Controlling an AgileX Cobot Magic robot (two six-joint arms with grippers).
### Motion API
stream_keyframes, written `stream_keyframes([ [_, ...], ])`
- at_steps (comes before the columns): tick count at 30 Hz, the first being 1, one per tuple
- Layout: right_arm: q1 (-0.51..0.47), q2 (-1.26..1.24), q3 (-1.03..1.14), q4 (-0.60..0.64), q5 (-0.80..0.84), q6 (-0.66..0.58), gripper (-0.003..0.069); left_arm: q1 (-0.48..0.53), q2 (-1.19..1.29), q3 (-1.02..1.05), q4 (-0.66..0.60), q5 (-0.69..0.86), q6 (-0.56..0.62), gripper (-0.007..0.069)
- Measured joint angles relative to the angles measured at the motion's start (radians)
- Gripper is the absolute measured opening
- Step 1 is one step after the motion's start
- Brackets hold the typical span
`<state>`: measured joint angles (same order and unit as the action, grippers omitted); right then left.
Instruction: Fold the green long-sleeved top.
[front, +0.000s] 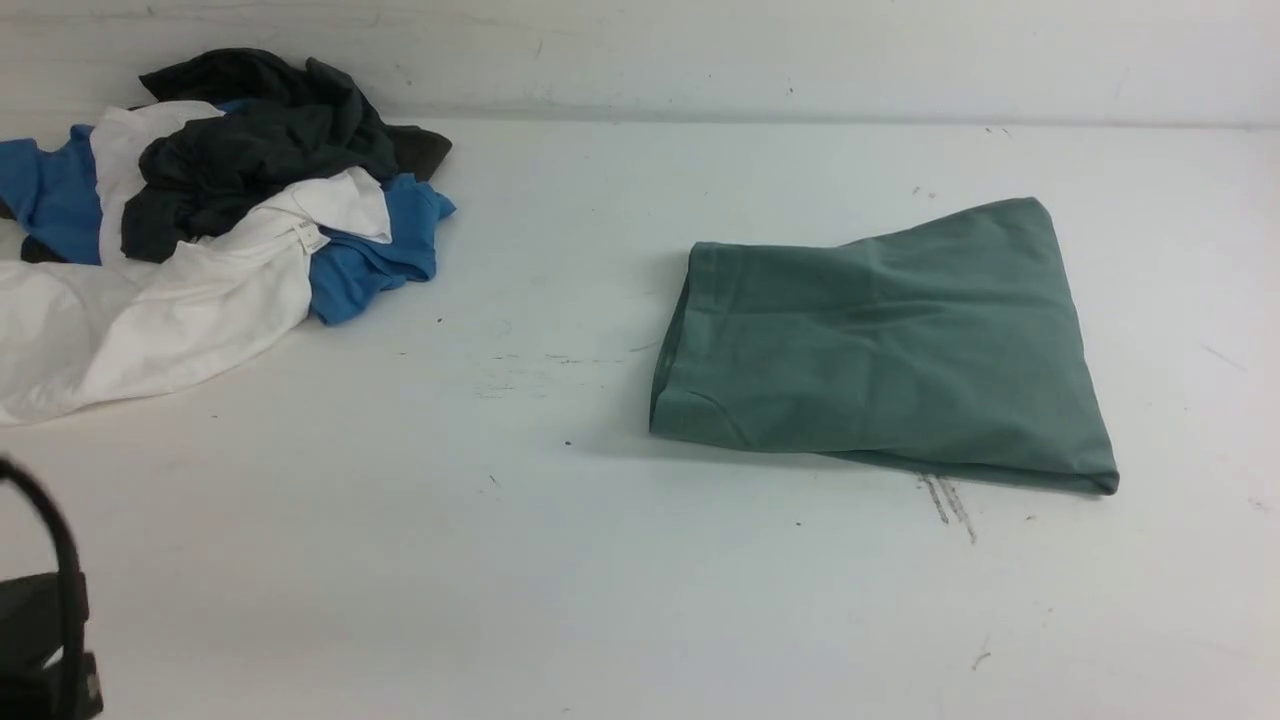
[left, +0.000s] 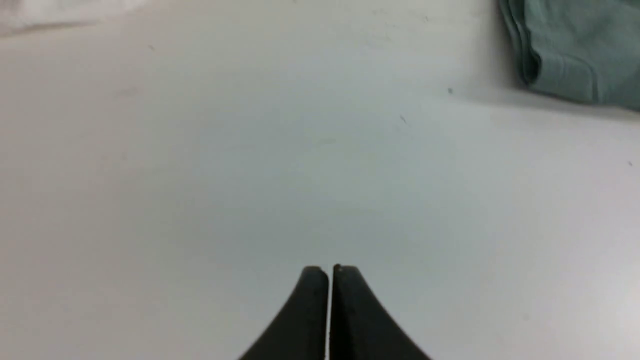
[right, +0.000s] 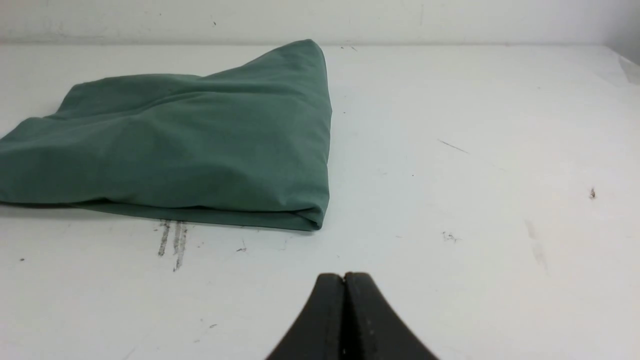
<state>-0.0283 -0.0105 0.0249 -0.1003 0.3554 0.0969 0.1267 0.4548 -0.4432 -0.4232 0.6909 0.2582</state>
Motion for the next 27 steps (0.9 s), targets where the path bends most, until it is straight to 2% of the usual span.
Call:
stream_keyframes([
  [3, 0.000, 0.000, 0.000, 0.000, 0.000, 0.000, -0.0015, 0.000, -0.142, 0.098, 0.000, -0.067, 0.000, -0.0001],
  [10, 0.000, 0.000, 0.000, 0.000, 0.000, 0.000, -0.0015, 0.000, -0.353, 0.172, 0.002, -0.083, 0.001, -0.0001],
  [19, 0.000, 0.000, 0.000, 0.001, 0.000, 0.000, -0.0015, 0.000, -0.383, 0.174, 0.070, -0.091, 0.047, -0.0001],
  [23, 0.000, 0.000, 0.000, 0.001, 0.000, 0.007, -0.0015, 0.000, -0.405, 0.211, 0.123, -0.125, 0.044, -0.0001],
  [27, 0.000, 0.000, 0.000, 0.001, 0.000, 0.018, -0.0015, -0.034, -0.462, 0.316, 0.261, -0.204, -0.050, -0.0001],
])
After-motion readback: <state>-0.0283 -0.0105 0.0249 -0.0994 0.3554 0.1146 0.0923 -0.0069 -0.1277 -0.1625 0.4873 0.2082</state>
